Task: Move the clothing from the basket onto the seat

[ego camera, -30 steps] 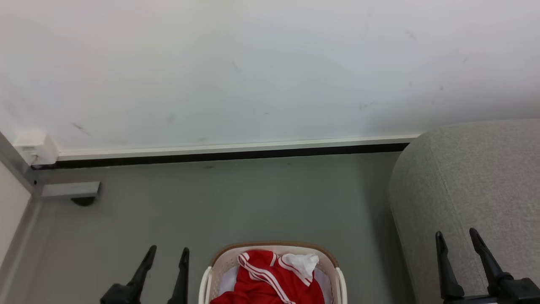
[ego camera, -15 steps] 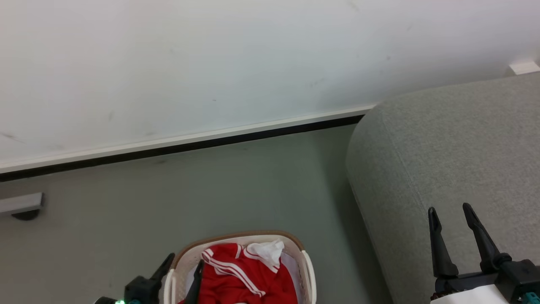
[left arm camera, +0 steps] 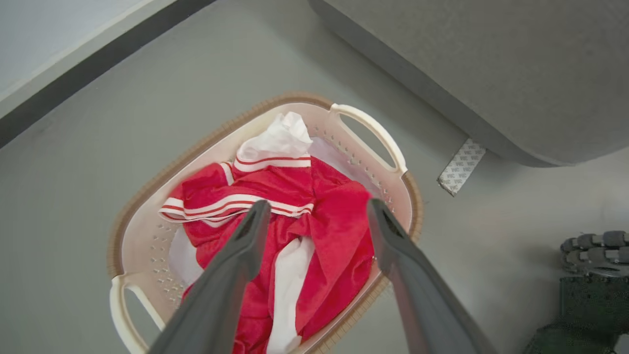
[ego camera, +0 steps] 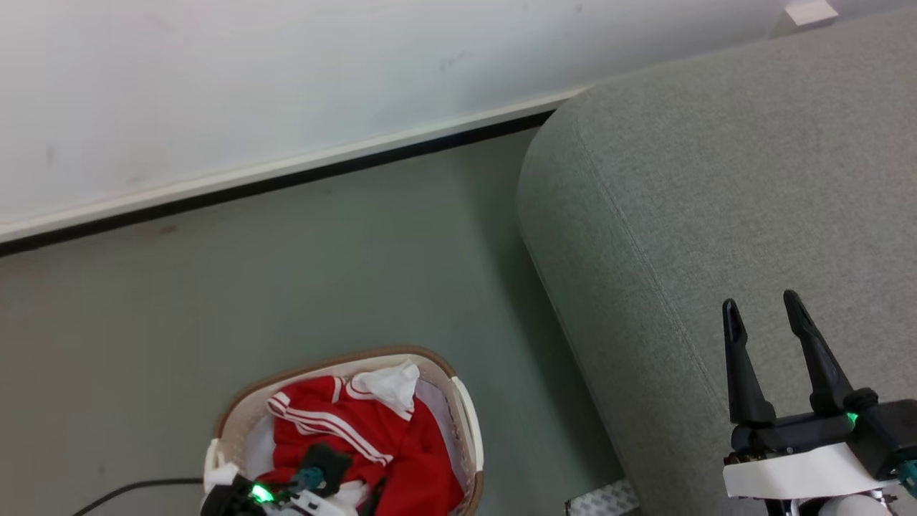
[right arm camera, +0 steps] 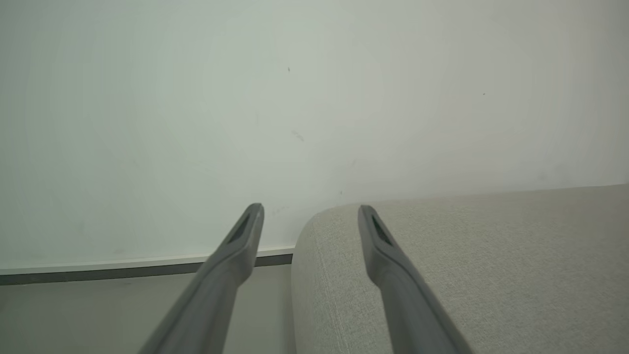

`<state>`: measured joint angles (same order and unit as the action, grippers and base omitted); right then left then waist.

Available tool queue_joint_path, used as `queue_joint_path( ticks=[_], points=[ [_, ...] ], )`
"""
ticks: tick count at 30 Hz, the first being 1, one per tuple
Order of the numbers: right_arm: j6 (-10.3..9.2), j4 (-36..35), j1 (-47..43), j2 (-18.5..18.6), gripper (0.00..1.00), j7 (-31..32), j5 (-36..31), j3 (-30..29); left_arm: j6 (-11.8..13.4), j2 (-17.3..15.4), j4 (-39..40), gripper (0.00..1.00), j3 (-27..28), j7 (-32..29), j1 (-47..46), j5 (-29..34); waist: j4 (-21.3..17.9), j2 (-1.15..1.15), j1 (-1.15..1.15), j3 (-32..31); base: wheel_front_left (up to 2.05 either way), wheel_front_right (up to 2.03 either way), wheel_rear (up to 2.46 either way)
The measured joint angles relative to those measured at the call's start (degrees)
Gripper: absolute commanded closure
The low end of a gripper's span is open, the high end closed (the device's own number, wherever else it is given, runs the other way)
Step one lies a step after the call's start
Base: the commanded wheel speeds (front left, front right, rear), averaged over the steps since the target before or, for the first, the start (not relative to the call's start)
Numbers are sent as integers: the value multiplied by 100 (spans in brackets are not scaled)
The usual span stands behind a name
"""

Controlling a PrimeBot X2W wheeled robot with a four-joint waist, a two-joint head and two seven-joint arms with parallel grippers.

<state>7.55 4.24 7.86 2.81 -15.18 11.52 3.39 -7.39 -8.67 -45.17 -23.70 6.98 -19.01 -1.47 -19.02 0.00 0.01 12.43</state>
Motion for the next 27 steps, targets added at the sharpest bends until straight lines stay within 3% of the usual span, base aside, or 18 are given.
queue_joint_path(
  ticks=[12, 27],
  points=[
    [1, -388, 539, 0, 0, 0, 202, 32, 0, -57, -1443, 0, -945, -188, -1084, -244, -351, 0, 0, 1217, 0, 0, 0],
    [0, -734, 893, 0, 0, 0, 218, 29, 0, -314, -2332, 0, -1369, -46, -2032, -259, -450, 0, 0, 2442, 0, 0, 0]
  ],
)
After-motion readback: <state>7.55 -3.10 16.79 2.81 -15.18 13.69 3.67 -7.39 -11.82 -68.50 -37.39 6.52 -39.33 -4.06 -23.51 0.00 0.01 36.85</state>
